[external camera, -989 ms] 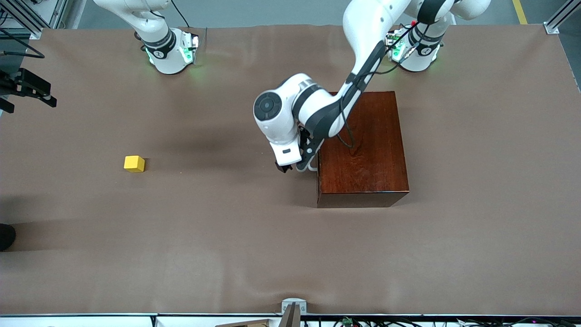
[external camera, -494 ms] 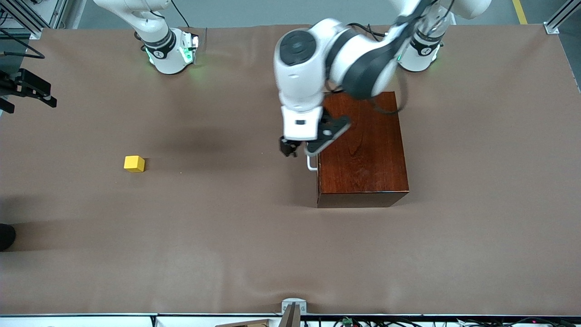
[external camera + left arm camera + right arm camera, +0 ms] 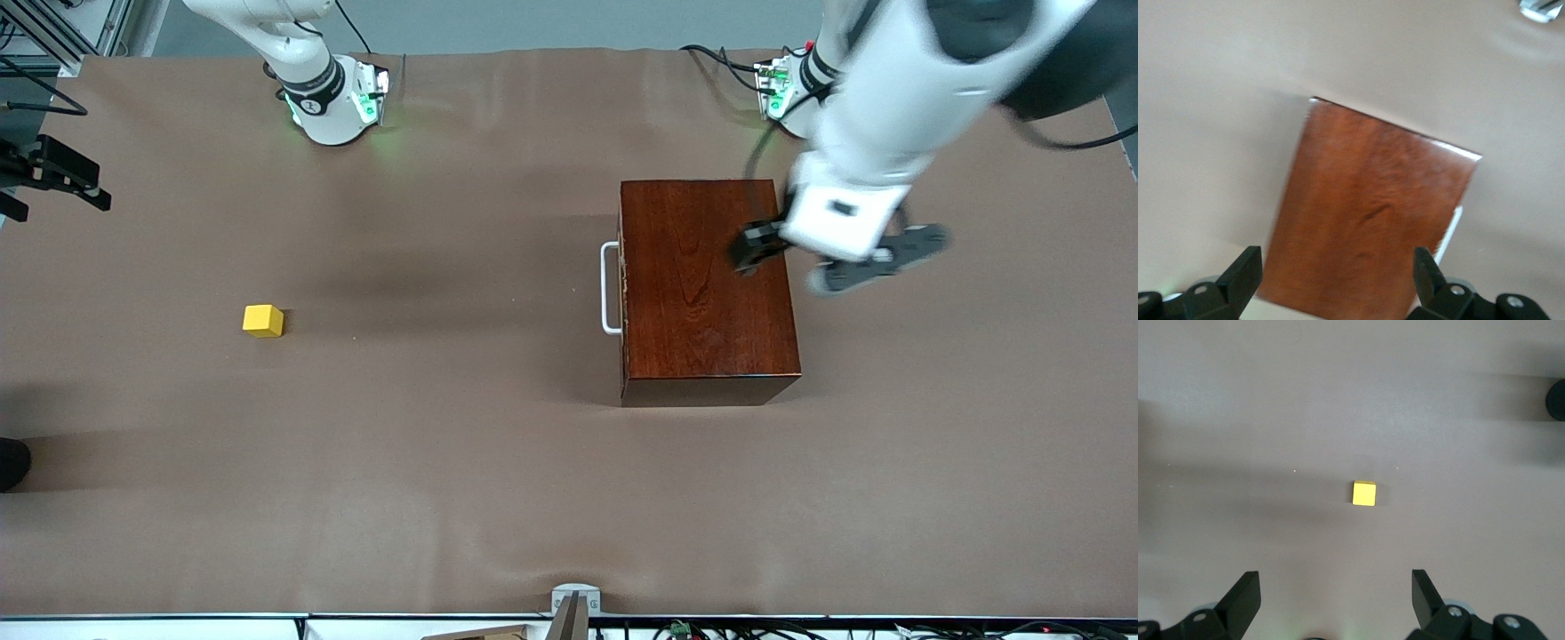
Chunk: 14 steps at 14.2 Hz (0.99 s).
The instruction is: Open drawer, take yellow block, close drawer
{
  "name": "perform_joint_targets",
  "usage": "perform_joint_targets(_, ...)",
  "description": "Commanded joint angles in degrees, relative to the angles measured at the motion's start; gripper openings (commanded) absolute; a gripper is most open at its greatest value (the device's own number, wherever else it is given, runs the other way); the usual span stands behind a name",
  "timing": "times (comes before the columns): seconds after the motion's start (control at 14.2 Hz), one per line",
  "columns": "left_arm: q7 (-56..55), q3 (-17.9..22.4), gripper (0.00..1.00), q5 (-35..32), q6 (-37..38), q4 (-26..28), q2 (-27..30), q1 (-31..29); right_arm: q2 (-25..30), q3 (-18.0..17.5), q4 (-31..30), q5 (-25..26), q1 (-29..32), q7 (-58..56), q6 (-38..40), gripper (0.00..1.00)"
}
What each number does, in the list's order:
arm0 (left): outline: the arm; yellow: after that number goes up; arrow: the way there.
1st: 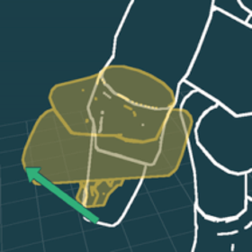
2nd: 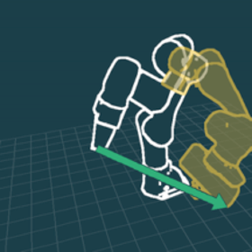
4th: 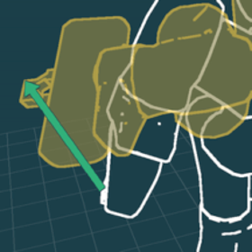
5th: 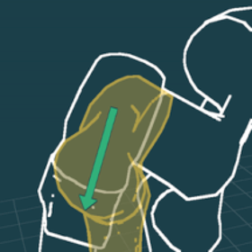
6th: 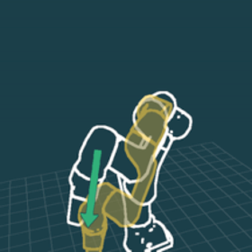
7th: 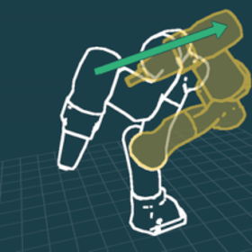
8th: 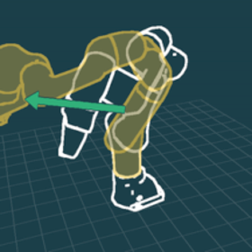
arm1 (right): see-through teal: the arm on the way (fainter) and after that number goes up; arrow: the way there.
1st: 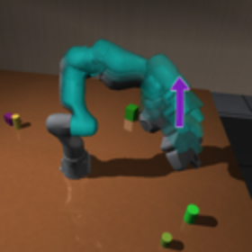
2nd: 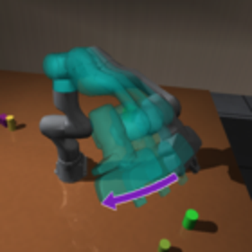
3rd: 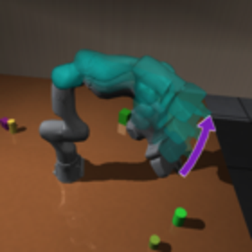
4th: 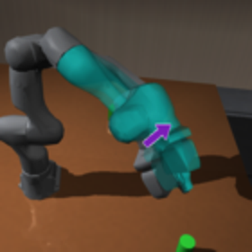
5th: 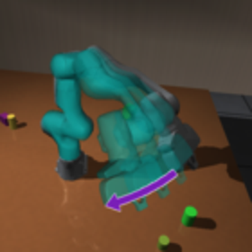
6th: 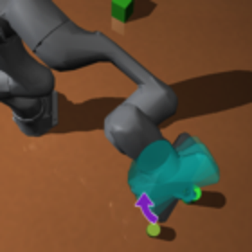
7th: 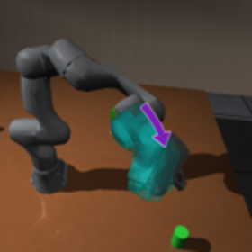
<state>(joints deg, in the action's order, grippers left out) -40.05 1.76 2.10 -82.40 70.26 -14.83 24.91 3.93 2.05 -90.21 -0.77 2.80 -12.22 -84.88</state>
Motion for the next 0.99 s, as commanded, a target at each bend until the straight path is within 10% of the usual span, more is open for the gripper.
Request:
perform_joint_targets(0.0,11.09,-0.80,1.00,0.97,2.85,4.35,4.62,-5.03,-0.50,-0.38,1.18,0.33,0.28,0.97,0.77,1.00)
perform_joint_targets(0.64,30.73,-1.67,1.00,-2.72,2.68,16.74,17.45,-16.72,-0.50,-0.38,1.27,0.15,0.19,1.05,0.77,1.00)
perform_joint_targets(0.78,31.79,-12.08,1.00,-3.16,0.94,20.51,20.18,-27.84,-0.50,-0.38,1.27,0.15,0.19,1.05,0.77,1.00)
perform_joint_targets(0.92,32.41,-13.45,1.00,-3.34,-0.74,23.77,22.55,-28.61,-0.50,-0.38,1.27,0.15,0.10,1.05,0.77,1.00)
